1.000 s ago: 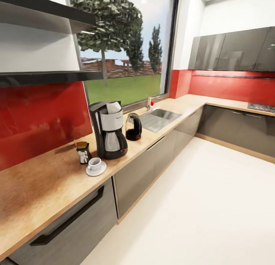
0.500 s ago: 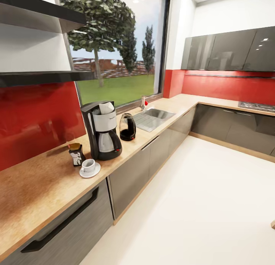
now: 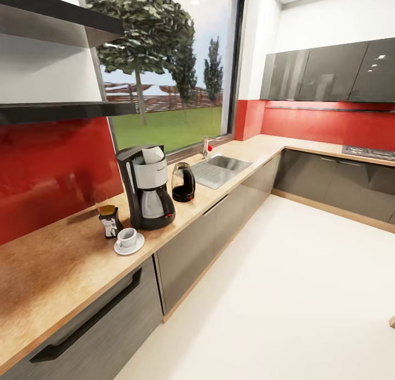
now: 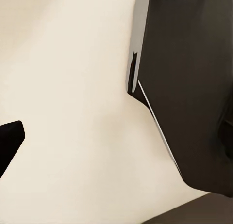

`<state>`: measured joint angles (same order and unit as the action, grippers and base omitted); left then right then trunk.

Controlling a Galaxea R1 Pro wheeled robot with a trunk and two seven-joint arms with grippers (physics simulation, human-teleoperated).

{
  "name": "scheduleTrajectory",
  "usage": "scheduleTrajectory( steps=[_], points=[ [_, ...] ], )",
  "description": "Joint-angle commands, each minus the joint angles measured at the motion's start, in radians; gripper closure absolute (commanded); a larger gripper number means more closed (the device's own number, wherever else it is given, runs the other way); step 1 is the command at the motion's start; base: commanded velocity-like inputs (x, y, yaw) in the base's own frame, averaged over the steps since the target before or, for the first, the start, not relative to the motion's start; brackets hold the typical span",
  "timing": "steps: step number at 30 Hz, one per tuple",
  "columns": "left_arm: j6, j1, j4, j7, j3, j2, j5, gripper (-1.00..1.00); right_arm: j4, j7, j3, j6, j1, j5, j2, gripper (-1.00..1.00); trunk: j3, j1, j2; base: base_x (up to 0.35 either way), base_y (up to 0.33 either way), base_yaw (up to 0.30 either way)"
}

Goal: Set up a coffee station on the kitchen countertop: keep the coffee maker on the countertop, move the bottle of coffee from the kitchen shelf to the counter next to the coffee maker, place a paper coffee filter on top of the coffee maker, put the saucer next to the coffee maker with the coffee cup on the saucer, and place the electric kettle next to the coffee maker.

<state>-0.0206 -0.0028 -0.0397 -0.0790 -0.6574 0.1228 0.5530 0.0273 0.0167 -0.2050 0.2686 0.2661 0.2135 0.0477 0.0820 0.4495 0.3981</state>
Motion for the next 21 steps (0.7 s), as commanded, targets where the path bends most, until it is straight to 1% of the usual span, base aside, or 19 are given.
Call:
scheduleTrajectory(
  steps=[1,6,8,10,13,21],
  points=[
    [-0.002,0.000,-0.002,-0.005,-0.010,0.000,0.008,-1.00,0.002,0.002,-0.008,-0.031,0.000,0.010,0.000,-1.00,0.002,0.001,0.002,0.000,0.000,0.000],
    [-0.003,0.000,-0.002,-0.004,-0.014,0.001,0.008,-1.00,0.002,0.002,-0.008,-0.216,0.000,0.010,-0.009,-1.00,0.002,0.001,0.002,0.000,0.000,0.000],
    [-0.004,0.000,-0.002,-0.004,-0.014,0.002,0.008,-1.00,0.003,0.002,-0.008,-0.271,0.000,0.009,-0.009,-1.00,0.002,0.001,0.002,0.000,0.000,0.000],
    [-0.004,0.000,-0.002,-0.004,-0.013,0.002,0.008,-1.00,0.003,0.002,-0.008,-0.307,0.000,0.008,-0.009,-1.00,0.002,0.001,0.002,0.000,0.000,0.000],
    [-0.004,0.000,-0.002,-0.004,-0.013,0.003,0.008,-1.00,0.003,0.002,-0.008,-0.331,0.000,0.009,-0.010,-1.00,0.002,0.001,0.002,0.000,0.000,0.000],
    [-0.004,0.000,0.001,-0.004,-0.012,0.003,0.008,-1.00,0.003,0.002,-0.008,-0.334,0.000,0.008,-0.010,-1.00,0.002,0.001,0.002,0.000,0.000,0.000]
  ],
)
